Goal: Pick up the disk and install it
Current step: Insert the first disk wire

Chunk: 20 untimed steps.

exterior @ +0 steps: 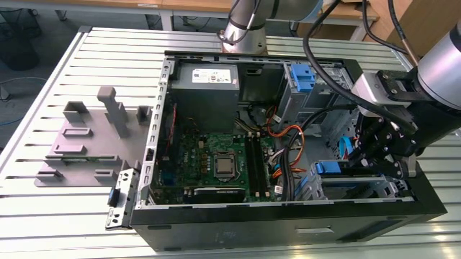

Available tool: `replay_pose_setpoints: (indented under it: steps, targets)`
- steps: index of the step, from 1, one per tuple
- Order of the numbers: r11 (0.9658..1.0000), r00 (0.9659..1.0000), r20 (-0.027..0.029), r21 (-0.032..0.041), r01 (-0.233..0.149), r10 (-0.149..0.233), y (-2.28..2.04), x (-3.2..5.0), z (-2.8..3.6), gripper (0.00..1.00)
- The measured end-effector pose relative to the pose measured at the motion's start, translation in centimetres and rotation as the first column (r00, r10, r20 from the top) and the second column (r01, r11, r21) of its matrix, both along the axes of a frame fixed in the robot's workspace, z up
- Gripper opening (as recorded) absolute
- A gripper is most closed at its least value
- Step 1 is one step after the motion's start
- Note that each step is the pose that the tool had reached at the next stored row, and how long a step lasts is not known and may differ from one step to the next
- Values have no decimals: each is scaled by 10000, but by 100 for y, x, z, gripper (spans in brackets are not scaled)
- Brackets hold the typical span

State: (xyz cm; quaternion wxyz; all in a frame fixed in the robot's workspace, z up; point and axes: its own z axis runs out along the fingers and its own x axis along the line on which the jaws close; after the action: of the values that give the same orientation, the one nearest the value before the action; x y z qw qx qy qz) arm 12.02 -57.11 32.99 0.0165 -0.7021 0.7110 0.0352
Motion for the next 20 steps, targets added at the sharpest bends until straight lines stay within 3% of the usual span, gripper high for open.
replay_pose_setpoints:
  steps: [2,3,6,14,20]
  targets:
    - [10000,10000,0,0,0,0,0,0,-1,17]
    - [10000,10000,-1,-2,0,0,0,0,0,24]
    - [10000,10000,-1,-10,0,0,0,0,9,24]
    - [10000,10000,-1,-5,0,0,0,0,189,24]
    - [10000,10000,-1,3,-1,1,0,16,201,24]
